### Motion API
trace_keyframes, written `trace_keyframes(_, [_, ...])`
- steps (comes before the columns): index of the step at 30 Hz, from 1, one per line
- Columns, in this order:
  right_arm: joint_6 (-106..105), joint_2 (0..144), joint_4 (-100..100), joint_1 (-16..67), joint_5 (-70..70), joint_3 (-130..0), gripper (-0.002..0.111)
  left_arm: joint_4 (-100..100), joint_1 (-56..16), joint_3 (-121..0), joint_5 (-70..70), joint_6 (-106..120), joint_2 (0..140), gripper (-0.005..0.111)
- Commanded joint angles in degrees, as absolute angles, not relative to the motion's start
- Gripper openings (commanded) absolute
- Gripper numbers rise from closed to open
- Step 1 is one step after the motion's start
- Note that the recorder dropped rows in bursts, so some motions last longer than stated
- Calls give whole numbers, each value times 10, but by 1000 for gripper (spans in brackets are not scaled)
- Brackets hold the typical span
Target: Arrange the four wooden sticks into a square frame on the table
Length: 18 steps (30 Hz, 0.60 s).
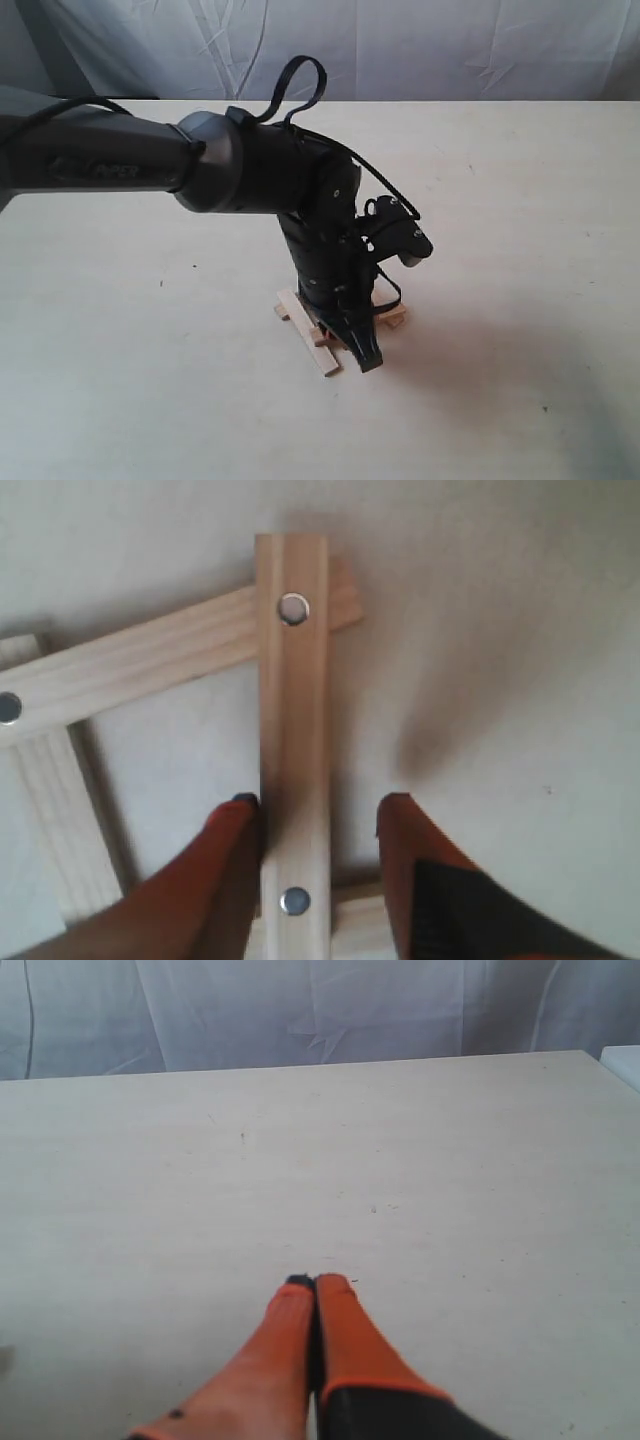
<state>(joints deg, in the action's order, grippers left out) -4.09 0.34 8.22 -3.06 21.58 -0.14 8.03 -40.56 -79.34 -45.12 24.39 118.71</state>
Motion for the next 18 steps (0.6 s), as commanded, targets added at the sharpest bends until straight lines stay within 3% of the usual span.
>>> trace_keyframes(1, [-40,0,82,-34,209,0,0,79,-408,-796,-441,241,1199,37])
trace_keyframes(2, [-40,0,82,-34,209,0,0,79,-408,-796,-441,237,1199,34])
trace_keyframes(6, [-40,0,83,-34,208,0,0,80,-408,-796,-464,214,1199,0])
trace_keyframes(18, [-40,0,83,-34,208,0,0,105,-408,-796,-479,134,1199,0])
